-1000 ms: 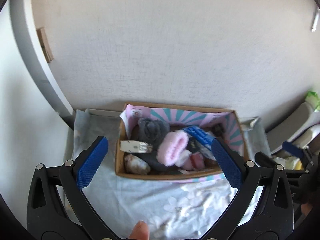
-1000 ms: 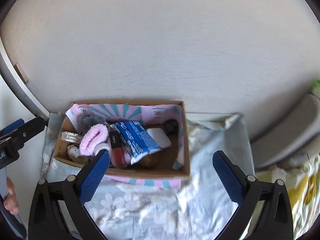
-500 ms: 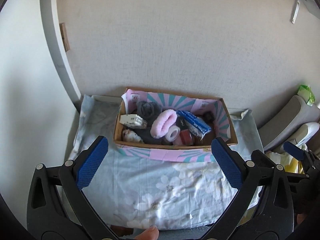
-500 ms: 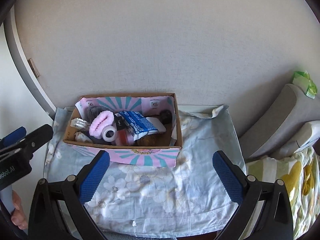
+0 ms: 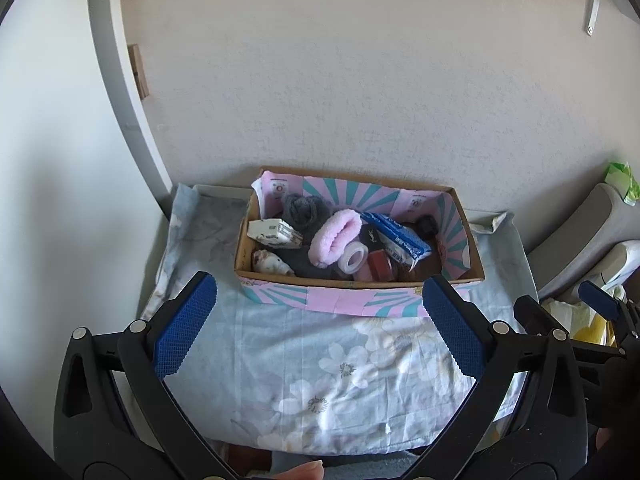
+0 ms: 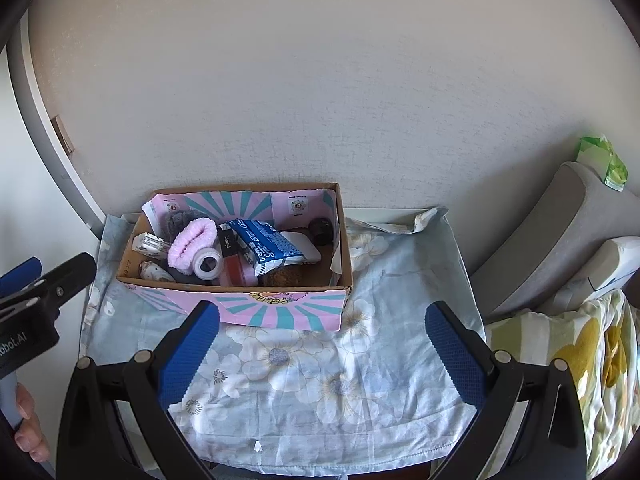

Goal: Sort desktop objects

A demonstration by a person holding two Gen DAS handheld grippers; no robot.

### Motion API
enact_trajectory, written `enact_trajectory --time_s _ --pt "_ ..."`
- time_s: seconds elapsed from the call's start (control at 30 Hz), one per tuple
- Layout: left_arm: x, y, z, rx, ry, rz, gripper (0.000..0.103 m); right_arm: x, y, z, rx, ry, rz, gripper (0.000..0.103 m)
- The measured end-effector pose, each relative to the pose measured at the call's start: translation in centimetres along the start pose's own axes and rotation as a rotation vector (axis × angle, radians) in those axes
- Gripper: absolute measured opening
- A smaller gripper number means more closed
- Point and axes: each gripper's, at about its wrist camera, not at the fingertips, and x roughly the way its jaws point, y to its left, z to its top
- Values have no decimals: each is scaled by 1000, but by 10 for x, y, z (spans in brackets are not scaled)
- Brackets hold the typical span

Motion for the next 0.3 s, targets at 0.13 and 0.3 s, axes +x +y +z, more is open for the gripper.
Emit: enact_trajectory --time_s 0.13,0.3 --pt "0 -1 -2 0 0 -9 103 0 0 -1 -5 -1 0 103" --pt "-5 -1 -1 9 -46 11 103 -1 1 -1 -2 -1 -3 103"
